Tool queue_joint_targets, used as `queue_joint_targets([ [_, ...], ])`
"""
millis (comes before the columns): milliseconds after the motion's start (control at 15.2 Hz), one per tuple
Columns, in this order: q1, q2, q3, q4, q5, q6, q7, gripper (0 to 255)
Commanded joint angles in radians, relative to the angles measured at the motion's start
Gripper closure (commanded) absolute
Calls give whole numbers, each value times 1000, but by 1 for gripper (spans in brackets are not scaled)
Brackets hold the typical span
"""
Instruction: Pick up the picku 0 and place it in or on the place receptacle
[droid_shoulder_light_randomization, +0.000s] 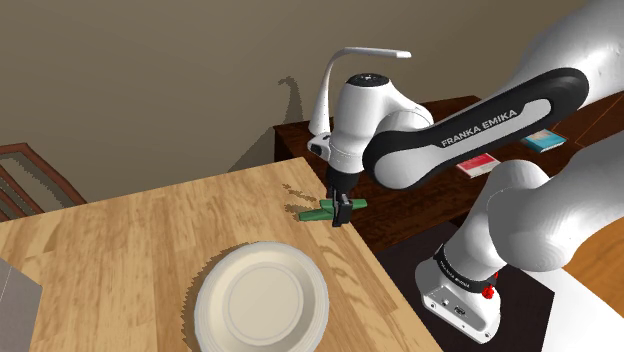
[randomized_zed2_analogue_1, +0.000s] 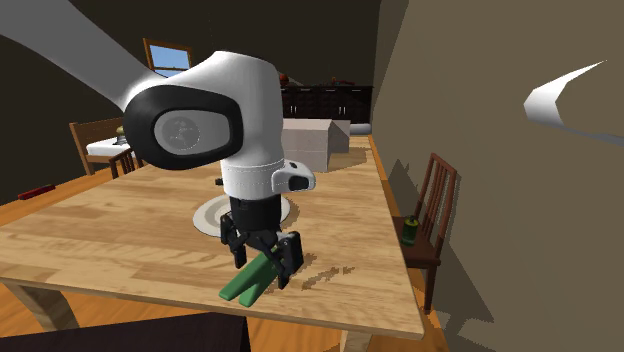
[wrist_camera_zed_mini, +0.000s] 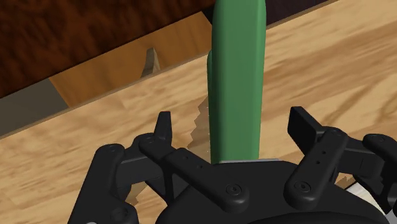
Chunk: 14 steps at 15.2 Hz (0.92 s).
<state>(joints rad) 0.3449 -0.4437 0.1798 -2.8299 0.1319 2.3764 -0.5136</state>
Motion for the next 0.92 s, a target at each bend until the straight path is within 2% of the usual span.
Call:
queue_joint_targets([
  [0,0,0,0,0,0,0,0,255],
  [594,0,0,0,0,0,0,0,255],
  [858,1,-50,-6,25,-2,-74,0,255],
])
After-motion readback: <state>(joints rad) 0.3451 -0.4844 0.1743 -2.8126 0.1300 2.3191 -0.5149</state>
